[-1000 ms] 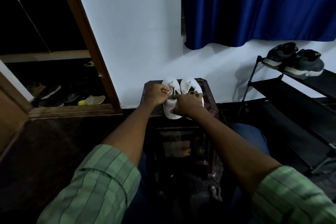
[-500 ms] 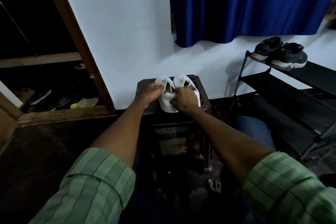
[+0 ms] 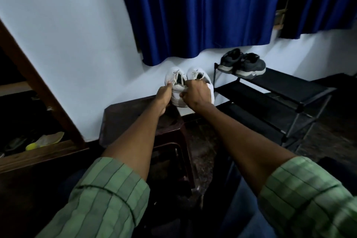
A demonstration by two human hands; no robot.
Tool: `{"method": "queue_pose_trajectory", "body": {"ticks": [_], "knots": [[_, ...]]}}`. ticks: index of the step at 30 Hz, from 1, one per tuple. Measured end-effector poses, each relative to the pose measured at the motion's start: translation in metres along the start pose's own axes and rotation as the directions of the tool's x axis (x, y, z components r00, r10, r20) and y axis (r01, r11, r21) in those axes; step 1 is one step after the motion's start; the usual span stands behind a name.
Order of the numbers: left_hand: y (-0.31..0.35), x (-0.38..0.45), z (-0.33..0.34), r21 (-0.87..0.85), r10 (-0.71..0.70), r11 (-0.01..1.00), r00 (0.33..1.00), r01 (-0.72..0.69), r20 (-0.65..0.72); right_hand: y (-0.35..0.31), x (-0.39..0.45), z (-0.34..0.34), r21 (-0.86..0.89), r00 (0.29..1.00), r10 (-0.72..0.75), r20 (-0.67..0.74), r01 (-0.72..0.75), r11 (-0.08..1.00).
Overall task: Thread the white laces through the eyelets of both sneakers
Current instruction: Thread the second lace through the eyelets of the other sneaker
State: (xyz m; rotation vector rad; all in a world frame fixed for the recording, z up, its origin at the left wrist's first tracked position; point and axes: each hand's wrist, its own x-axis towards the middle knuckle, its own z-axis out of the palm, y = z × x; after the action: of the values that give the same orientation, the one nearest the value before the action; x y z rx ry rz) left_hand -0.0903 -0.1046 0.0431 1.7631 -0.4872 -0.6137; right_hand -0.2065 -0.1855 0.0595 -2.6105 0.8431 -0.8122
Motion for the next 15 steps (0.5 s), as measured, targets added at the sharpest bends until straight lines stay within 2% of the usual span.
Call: {"method": "queue_pose_trajectory", "body": {"ticks": [5, 10, 15], "knots": [[0.034, 0.041, 0.089, 0.123, 0.076, 0.989, 0.997, -0.079, 0.03, 0.076, 0.018, -0.03, -0.09, 0.991, 0.115, -0.063, -0.12, 0.989], [0.073, 0.056, 0.181, 0.092, 0.087, 0.991, 0.986, -0.101, 0.143, 0.152, 0.029, -0.067, -0.124, 0.972, 0.193, -0.134, -0.21, 0.97], [0.094, 0.079, 0.258, 0.067, 0.125, 0.988, 0.975, -0.139, 0.184, 0.212, 0.042, -0.092, -0.129, 0.945, 0.269, -0.188, -0.295, 0.947]]}}
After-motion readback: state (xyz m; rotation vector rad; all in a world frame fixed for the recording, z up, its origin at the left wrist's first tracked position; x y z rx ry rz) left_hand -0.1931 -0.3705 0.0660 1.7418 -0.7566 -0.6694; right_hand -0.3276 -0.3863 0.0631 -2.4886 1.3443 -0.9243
